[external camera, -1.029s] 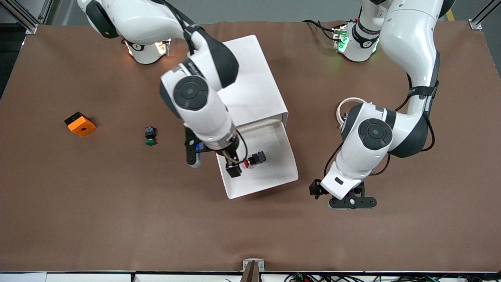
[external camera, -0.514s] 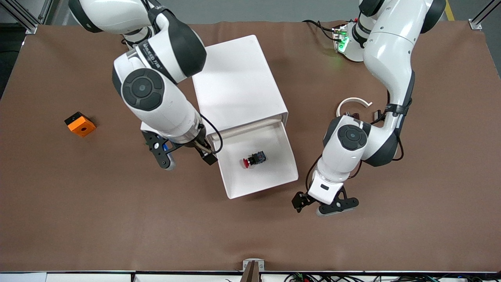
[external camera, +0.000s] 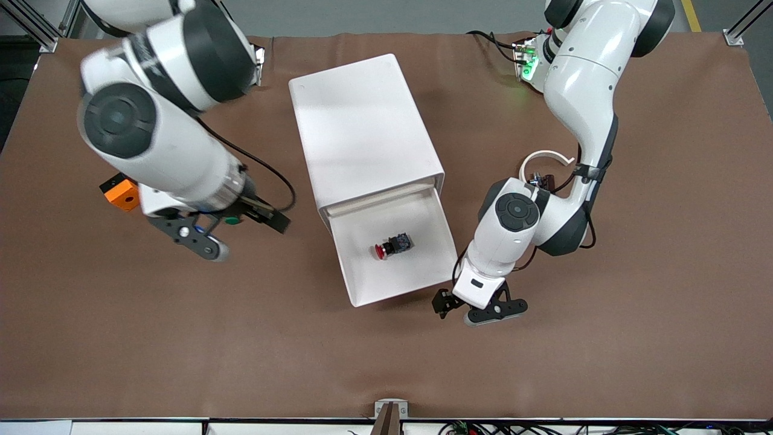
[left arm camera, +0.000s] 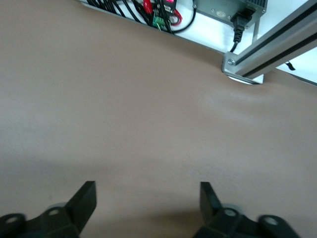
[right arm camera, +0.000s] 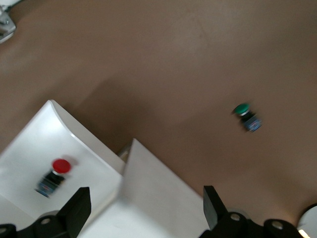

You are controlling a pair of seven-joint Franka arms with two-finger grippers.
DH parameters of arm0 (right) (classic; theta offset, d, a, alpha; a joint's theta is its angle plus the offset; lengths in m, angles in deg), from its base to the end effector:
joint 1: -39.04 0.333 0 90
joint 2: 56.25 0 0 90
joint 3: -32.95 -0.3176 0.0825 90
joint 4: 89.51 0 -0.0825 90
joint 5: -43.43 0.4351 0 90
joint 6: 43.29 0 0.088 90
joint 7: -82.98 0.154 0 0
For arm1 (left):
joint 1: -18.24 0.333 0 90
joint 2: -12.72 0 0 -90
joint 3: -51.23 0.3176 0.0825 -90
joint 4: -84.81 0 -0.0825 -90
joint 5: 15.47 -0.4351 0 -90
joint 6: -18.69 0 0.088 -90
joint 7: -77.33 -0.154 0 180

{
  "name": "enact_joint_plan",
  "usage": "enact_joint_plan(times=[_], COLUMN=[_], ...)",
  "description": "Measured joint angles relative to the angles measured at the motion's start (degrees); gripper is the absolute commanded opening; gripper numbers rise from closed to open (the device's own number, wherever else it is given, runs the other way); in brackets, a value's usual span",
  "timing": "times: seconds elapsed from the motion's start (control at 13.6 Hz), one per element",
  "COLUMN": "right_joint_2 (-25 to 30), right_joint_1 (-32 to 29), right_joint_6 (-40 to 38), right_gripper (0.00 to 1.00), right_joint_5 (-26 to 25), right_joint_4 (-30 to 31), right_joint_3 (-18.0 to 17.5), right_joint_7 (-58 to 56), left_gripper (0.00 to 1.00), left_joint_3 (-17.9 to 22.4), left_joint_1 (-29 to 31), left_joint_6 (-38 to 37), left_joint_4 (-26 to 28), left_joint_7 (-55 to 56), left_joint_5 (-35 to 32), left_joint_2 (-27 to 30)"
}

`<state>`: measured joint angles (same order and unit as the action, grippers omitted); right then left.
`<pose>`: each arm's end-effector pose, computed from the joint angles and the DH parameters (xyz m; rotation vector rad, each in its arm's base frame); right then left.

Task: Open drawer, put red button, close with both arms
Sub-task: 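Push the drawer shut with the left gripper while the right gripper retracts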

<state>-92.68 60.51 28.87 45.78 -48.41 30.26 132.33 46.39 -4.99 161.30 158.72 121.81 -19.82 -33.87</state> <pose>0.6730 0.2956 0.5531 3.0608 -0.6793 -0.1803 0.7529 -0.3812 0.2337 2.8508 0.3924 0.4583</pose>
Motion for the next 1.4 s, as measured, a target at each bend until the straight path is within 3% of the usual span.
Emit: enact_joint_plan(times=[0.22,0.66,1.03,1.4], right_joint_2=[3.0,5.2,5.2,5.4], right_joint_1=[-3.9,-5.7,-12.0,-12.9], right_joint_6=[-3.0,-6.5,-6.8,-14.5], right_gripper=[1.0,1.0,1.0,1.0], right_joint_5=[-0.3,-8.2,-8.6,-8.2], right_joint_4=[0.1,0.1,0.5,0.5], right_joint_3=[0.1,-0.2,0.0,-0.3], right_joint_7=[-11.4,-20.9,-42.3,-44.4], left_gripper=[0.0,0.0,0.0,0.0], left_joint_3=[0.0,0.0,-0.1,-0.7], left_joint_1=[-0.7,-1.0,-2.7,-3.6], left_joint_6=[0.0,-0.2,-3.0,-7.4], left_joint_4=[-0.2,-0.2,0.0,-0.5], left_joint_7=[0.0,0.1,0.2,0.3], left_joint_5=[6.4,7.6,7.8,10.4], left_joint_2=[0.0,0.0,-0.1,0.1])
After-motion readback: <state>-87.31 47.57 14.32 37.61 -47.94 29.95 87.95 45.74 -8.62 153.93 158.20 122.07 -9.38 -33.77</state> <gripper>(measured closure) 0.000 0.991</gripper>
